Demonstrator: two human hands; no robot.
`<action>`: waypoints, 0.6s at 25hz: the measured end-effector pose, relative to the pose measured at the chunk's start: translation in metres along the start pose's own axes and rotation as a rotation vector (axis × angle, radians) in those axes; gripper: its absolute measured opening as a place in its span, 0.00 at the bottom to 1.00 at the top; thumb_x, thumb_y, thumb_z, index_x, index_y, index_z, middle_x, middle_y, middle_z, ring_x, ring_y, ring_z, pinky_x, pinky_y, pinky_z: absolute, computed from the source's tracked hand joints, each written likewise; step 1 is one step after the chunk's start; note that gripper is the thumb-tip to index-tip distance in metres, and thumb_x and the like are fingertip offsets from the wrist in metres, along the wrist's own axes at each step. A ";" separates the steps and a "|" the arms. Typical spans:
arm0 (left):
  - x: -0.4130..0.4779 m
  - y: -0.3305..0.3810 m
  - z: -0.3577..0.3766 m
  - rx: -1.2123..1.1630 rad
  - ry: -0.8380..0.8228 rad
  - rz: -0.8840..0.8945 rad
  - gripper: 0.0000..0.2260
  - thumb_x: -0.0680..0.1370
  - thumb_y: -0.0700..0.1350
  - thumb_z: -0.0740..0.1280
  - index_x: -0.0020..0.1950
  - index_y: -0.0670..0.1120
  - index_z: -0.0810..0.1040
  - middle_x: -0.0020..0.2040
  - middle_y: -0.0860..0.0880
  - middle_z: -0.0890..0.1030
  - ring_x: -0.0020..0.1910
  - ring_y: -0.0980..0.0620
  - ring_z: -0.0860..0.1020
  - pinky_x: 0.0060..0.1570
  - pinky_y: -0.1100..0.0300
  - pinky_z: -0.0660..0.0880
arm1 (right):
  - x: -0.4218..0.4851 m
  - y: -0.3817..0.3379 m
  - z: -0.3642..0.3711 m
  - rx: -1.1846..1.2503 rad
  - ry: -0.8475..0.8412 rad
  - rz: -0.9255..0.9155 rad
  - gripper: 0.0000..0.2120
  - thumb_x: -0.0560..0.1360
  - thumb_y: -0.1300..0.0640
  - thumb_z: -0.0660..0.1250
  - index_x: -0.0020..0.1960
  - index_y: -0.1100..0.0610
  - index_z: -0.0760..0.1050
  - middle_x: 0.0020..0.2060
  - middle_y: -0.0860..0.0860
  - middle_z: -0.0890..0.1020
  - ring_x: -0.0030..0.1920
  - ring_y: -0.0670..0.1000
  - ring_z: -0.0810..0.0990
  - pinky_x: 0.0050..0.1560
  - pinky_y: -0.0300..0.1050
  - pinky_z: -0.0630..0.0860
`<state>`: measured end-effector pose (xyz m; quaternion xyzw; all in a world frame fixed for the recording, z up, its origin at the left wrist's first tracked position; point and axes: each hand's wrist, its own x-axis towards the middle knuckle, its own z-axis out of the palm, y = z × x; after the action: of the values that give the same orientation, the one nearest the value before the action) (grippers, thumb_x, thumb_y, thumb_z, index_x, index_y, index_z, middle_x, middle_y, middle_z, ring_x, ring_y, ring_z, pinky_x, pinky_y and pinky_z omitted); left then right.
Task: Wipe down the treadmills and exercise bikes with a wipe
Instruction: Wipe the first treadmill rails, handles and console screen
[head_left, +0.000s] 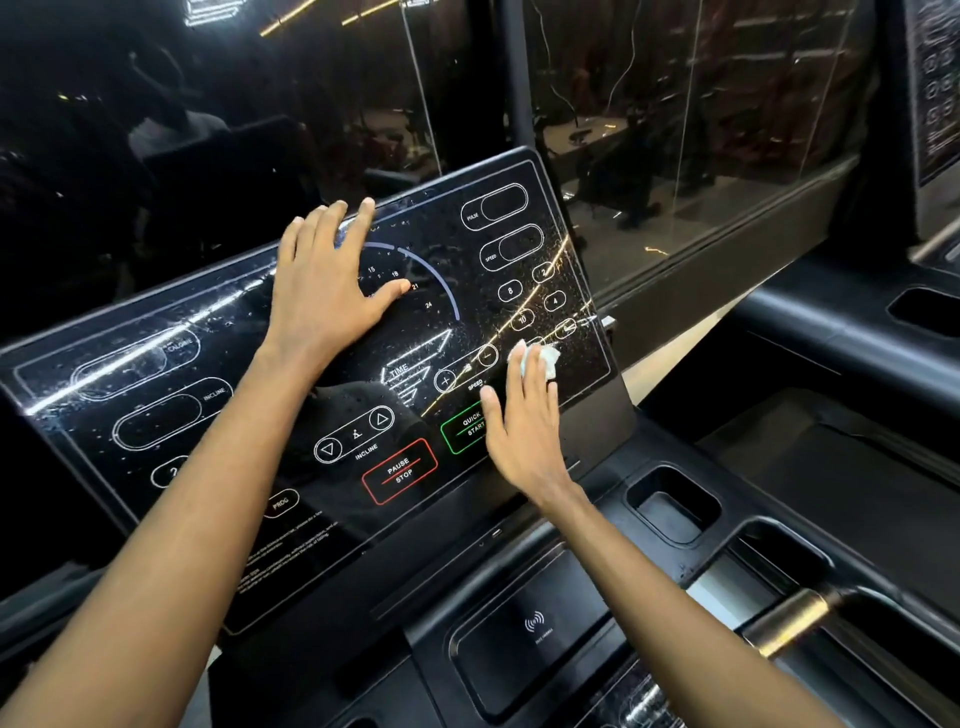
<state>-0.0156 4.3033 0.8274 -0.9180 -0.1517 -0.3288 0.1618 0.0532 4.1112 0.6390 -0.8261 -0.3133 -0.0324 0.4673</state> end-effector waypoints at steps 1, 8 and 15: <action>-0.001 -0.003 -0.001 -0.012 -0.008 0.014 0.39 0.77 0.64 0.66 0.81 0.47 0.57 0.77 0.40 0.64 0.77 0.42 0.60 0.78 0.47 0.50 | 0.005 -0.005 0.000 0.016 0.022 0.036 0.33 0.84 0.41 0.46 0.81 0.54 0.36 0.80 0.51 0.37 0.78 0.48 0.32 0.79 0.57 0.39; -0.004 -0.019 -0.006 -0.063 -0.033 0.051 0.39 0.78 0.61 0.67 0.81 0.44 0.57 0.78 0.44 0.64 0.77 0.45 0.60 0.77 0.50 0.51 | 0.031 -0.038 0.001 -0.018 0.033 -0.090 0.31 0.85 0.43 0.46 0.81 0.53 0.37 0.80 0.51 0.39 0.79 0.50 0.35 0.79 0.56 0.37; -0.010 -0.032 -0.013 -0.084 -0.045 0.028 0.39 0.77 0.62 0.68 0.81 0.46 0.59 0.77 0.45 0.66 0.77 0.45 0.62 0.77 0.49 0.53 | 0.105 -0.083 -0.021 -0.054 0.069 -0.269 0.31 0.84 0.41 0.46 0.82 0.54 0.41 0.81 0.53 0.43 0.80 0.52 0.39 0.79 0.57 0.38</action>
<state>-0.0427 4.3250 0.8367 -0.9332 -0.1284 -0.3118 0.1244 0.0967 4.1759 0.7501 -0.7874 -0.4038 -0.1314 0.4468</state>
